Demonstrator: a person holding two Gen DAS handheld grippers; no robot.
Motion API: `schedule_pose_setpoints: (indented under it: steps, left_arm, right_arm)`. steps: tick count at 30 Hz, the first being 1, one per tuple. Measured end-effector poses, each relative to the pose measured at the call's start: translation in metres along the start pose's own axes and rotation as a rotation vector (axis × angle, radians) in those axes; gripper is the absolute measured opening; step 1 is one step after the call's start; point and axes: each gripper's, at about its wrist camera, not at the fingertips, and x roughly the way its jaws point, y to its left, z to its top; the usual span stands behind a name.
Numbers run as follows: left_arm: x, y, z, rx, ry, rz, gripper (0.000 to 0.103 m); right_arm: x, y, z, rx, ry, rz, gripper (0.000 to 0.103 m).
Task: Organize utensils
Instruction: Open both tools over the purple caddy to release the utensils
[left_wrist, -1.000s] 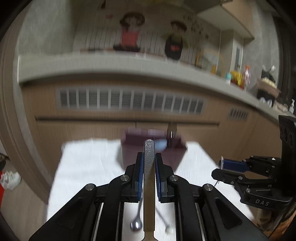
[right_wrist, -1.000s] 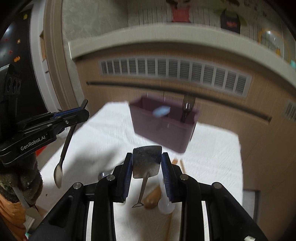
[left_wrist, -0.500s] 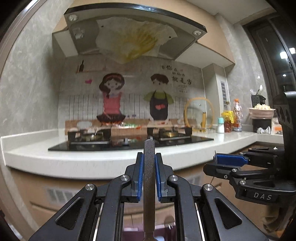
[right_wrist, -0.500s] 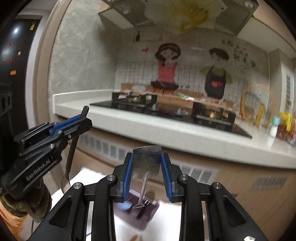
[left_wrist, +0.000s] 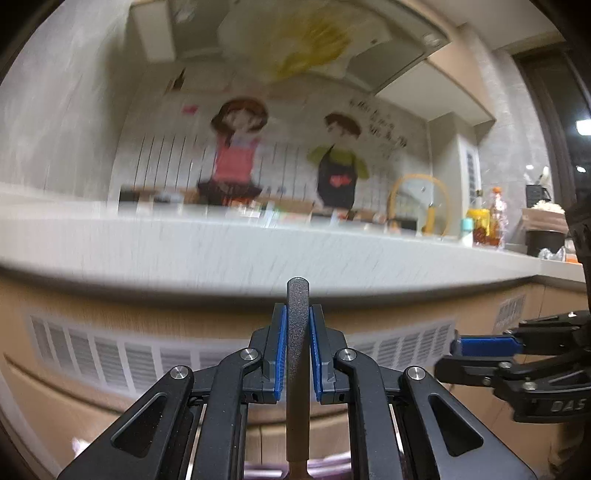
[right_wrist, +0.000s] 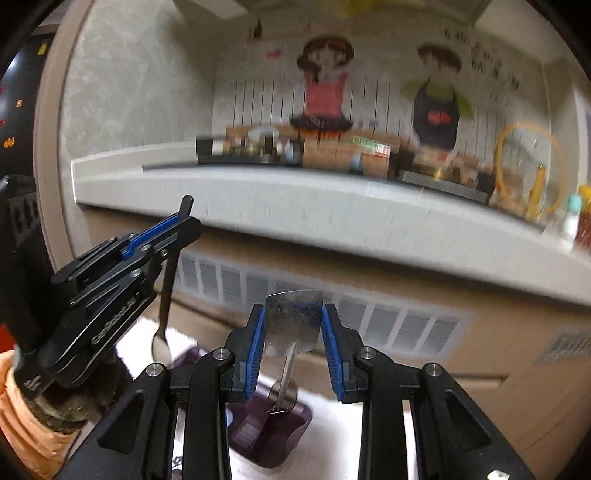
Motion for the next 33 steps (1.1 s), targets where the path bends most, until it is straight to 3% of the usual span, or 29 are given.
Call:
schedule_pose_setpoints:
  steps: [8,14,17,19,21,26,33]
  left_arm:
    - [0.03,0.031,-0.065,-0.108,0.199,0.026,0.013]
    - [0.035,0.029,-0.08,-0.104,0.303,0.047,0.017]
    - [0.018,0.03,-0.073,-0.133,0.315,0.062,0.027]
    - [0.004,0.031,-0.067,-0.135,0.321,0.088,0.046]
    - [-0.014,0.029,-0.064,-0.114,0.348,0.126,0.052]
    - [-0.052,0.015,-0.082,-0.04,0.494,0.16,0.055]
    - [-0.103,-0.008,-0.134,-0.031,0.694,0.087,0.055]
  right_arm:
    - [0.055,0.005,-0.054,0.047,0.187,0.071,0.028]
    - [0.075,0.005,-0.081,0.08,0.284,0.089,0.03]
    - [0.07,0.003,-0.088,0.085,0.296,0.084,0.03]
    - [0.057,0.001,-0.09,0.082,0.278,0.071,0.03]
    - [0.043,-0.002,-0.091,0.081,0.262,0.058,0.032]
    - [0.009,-0.008,-0.103,0.061,0.272,0.04,0.035]
    - [-0.012,0.009,-0.148,0.001,0.357,0.046,0.035]
